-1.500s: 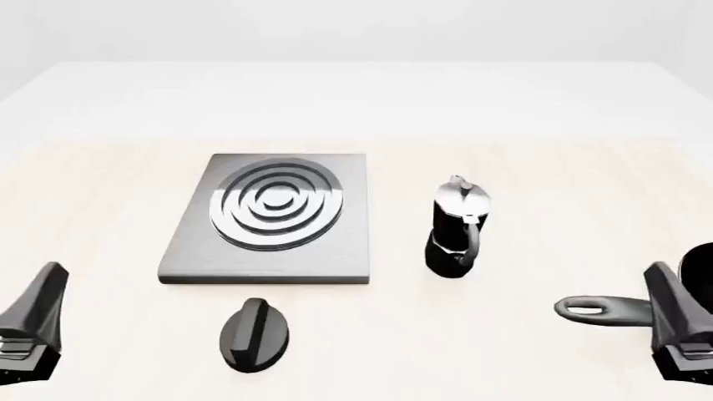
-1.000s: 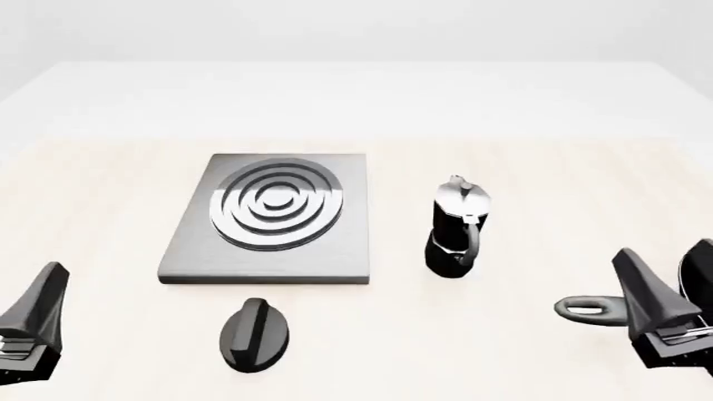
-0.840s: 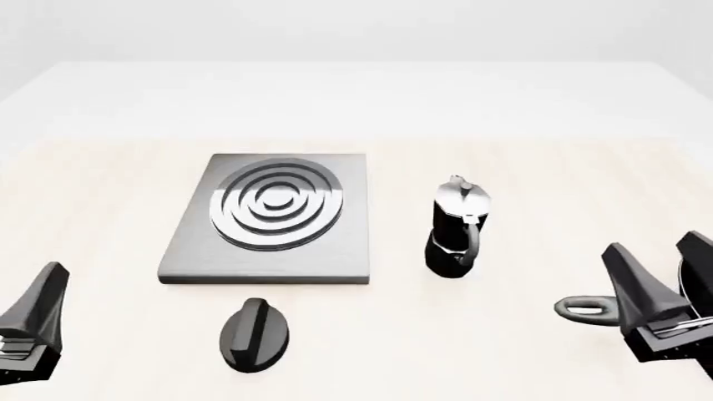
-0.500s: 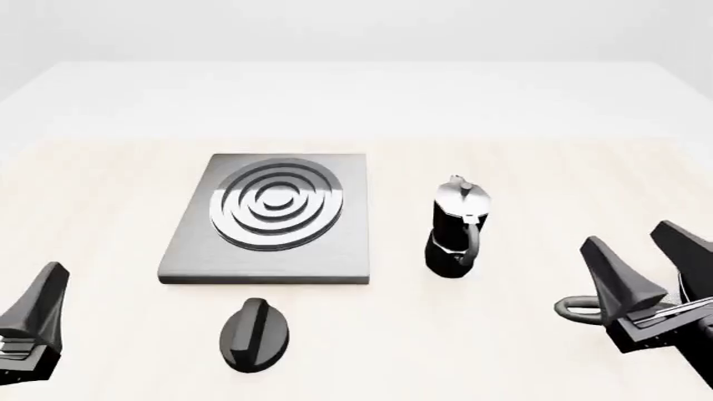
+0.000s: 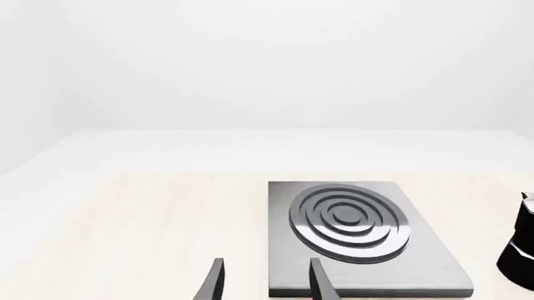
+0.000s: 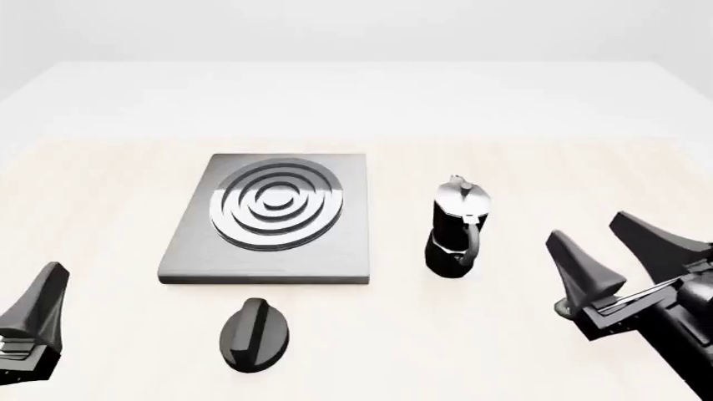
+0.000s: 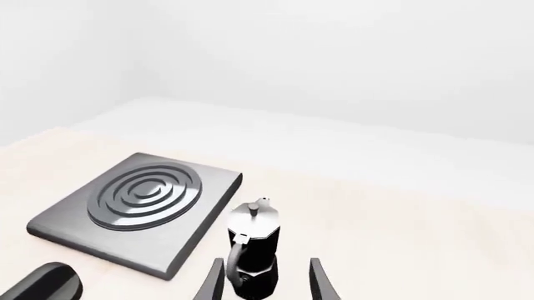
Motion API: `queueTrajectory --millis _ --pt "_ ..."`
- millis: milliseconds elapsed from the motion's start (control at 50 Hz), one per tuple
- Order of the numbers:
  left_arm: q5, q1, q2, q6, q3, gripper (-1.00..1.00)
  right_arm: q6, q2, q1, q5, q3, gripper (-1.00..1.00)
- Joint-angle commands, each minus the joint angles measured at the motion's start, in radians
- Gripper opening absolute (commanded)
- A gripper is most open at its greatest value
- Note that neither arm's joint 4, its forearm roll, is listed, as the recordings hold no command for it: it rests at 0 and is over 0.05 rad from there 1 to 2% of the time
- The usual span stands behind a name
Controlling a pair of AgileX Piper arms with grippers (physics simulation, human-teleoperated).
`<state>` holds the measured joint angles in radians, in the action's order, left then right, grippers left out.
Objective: Put the moka pot on the stove.
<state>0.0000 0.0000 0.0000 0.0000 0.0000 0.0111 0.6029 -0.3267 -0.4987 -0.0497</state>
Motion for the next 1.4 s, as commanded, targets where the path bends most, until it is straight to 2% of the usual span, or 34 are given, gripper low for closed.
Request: queueTrajectory --millis 20,400,920,1400 --pt "0.000 0.000 0.000 0.000 0.000 1.00 -0.009 0.118 -0.032 -0.111 0.002 1.00" --pt "0.000 0.000 0.000 0.000 0.000 1.00 -0.031 0.337 -0.055 -0.313 0.013 1.00" --pt "0.000 0.000 0.000 0.000 0.000 1.00 -0.048 0.542 -0.061 -0.476 0.007 1.00" --pt "0.000 0.000 0.000 0.000 0.000 1.00 -0.063 0.688 -0.071 -0.567 -0.024 1.00"
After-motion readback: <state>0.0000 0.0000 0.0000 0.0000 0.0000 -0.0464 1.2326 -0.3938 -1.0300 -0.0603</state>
